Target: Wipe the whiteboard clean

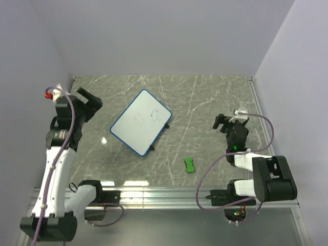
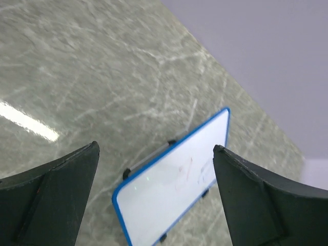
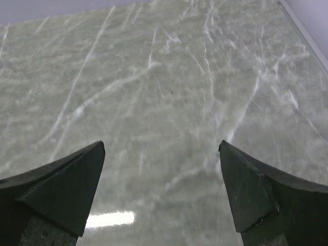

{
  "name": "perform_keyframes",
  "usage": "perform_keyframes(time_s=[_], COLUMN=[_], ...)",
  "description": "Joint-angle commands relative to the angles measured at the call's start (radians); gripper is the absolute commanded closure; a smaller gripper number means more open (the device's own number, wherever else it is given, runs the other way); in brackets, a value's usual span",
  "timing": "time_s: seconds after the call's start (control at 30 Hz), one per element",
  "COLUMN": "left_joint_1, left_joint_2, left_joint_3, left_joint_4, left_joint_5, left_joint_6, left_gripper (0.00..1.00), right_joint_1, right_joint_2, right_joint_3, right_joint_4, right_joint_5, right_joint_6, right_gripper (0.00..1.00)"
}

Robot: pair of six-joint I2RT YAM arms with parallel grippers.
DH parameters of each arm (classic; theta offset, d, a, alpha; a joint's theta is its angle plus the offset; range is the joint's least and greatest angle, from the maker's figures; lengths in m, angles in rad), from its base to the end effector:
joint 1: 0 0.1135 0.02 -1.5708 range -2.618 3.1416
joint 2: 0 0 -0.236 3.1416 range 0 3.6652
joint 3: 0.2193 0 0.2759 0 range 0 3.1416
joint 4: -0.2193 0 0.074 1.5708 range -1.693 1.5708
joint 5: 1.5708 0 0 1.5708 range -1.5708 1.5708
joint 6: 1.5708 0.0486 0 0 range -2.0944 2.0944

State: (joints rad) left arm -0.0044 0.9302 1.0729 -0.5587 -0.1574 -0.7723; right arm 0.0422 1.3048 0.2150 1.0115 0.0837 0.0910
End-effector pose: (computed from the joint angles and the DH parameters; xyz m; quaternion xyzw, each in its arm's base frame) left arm 0.2486 0.0065 0.3511 -0.3527 0.7584 -0.1451 0.5286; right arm 0.2578 0.0068 0.1207 0.0463 0.7327 0.0145 0.6788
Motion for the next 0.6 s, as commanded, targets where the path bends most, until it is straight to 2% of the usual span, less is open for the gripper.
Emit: perform_keyframes(time_s=[0.0,0.03,0.07,0.1,0.17,0.2,0.23,0.3,0.33,0.37,0.4,0.43,0.47,0.5,0.53,0.57], left_joint_1=[-0.002,-0.002,-0.002,-0.002,-0.002,-0.002,-0.002,-0.002,-0.002,-0.002,-0.002,-0.002,-0.002,-0.002,-0.002,-0.002], left_joint_2=[-0.102,-0.178,-0.215,-0.252,-0.353,-0.387,-0.460,-0.539,-0.610,-0.645,-0.675,-0.720,-0.732,-0.740,-0.740,-0.735], left_joint_3=[-0.086,-0.112,-0.138,-0.196,-0.266,-0.353,-0.397,-0.538,-0.580,-0.620,-0.704,-0.743,-0.778,-0.835,-0.858,-0.878], left_joint_4=[-0.035,-0.017,0.021,0.038,0.071,0.107,0.124,0.207,0.232,0.261,0.317,0.344,0.365,0.390,0.431,0.450], left_joint_5=[0.137,0.148,0.216,0.243,0.350,0.389,0.418,0.519,0.538,0.559,0.597,0.610,0.625,0.637,0.666,0.679], left_joint_6=[0.016,0.016,0.010,-0.007,-0.031,-0.066,-0.088,-0.161,-0.186,-0.211,-0.252,-0.269,-0.284,-0.303,-0.309,-0.312], left_gripper=[0.00,0.00,0.01,0.01,0.02,0.03,0.03,0.04,0.04,0.04,0.04,0.03,0.03,0.03,0.03,0.04], right_joint_1=[0.048,0.054,0.056,0.058,0.074,0.087,0.088,0.091,0.091,0.090,0.084,0.082,0.096,0.116,0.192,0.232], right_joint_2=[-0.065,-0.056,-0.036,-0.039,-0.058,-0.055,-0.026,0.017,0.058,0.083,0.114,0.187,0.218,0.241,0.263,0.272], right_joint_3=[0.270,0.365,0.454,0.563,0.625,0.717,0.783,0.968,1.003,1.023,1.023,1.011,1.011,1.074,1.124,1.174], right_joint_4=[-0.312,-0.449,-0.661,-0.706,-0.700,-0.715,-0.816,-0.922,-0.953,-1.041,-1.076,-1.036,-1.047,-1.177,-1.452,-1.563], right_joint_5=[0.130,0.137,0.116,0.075,-0.054,-0.083,-0.222,-0.371,-0.401,-0.450,-0.545,-0.678,-0.767,-0.725,-0.631,-0.545], right_joint_6=[-0.011,-0.001,0.110,0.146,0.272,0.323,0.402,0.473,0.671,0.793,0.887,0.932,0.932,0.884,0.737,0.675], right_gripper=[0.00,0.00,0.00,0.00,0.00,0.00,0.00,0.00,0.00,0.00,0.00,0.00,0.00,0.00,0.00,0.00])
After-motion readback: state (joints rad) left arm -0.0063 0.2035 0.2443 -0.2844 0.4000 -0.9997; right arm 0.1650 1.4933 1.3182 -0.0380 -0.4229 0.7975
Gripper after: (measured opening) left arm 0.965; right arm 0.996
